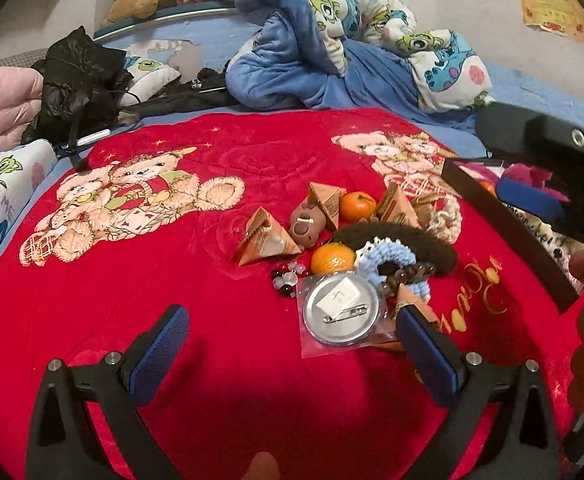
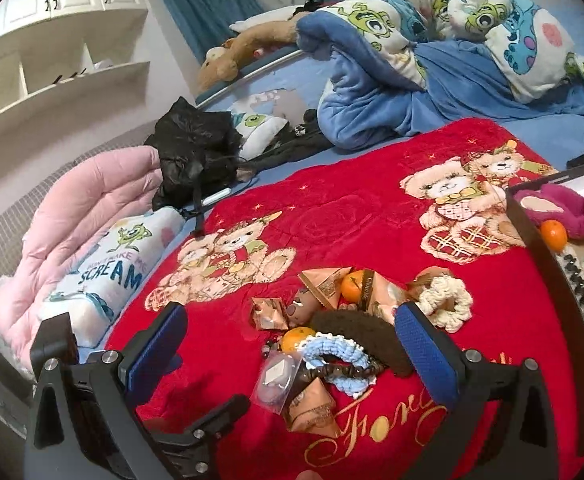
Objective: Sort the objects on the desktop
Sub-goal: 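Grasp the clear bagged round badge with the left tool while the right tool grasps a brown paper packet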
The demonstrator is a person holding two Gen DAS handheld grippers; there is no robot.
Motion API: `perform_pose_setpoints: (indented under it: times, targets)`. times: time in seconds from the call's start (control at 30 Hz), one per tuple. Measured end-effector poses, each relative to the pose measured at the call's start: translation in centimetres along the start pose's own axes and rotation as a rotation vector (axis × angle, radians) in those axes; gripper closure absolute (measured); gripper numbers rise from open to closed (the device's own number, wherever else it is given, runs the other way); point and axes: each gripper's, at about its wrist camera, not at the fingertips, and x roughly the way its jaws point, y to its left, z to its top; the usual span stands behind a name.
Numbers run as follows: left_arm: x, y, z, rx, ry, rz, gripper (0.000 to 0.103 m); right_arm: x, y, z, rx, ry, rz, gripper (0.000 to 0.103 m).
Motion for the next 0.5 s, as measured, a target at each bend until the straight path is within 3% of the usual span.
perform_pose_setpoints:
  times: [0.17, 0.5]
  targets:
    - [1.2, -0.6, -0.1, 0.02, 0.021, -0.024, 0.0, 1.9, -0.6, -0.6, -0.008, 0.044, -0.01, 0.0]
    - [3.7, -1.3, 0.1, 0.026, 0.06, 0.01, 0.0, 3.3, -2.6, -2.5, -0.017, 0.166, -0.066, 0.0]
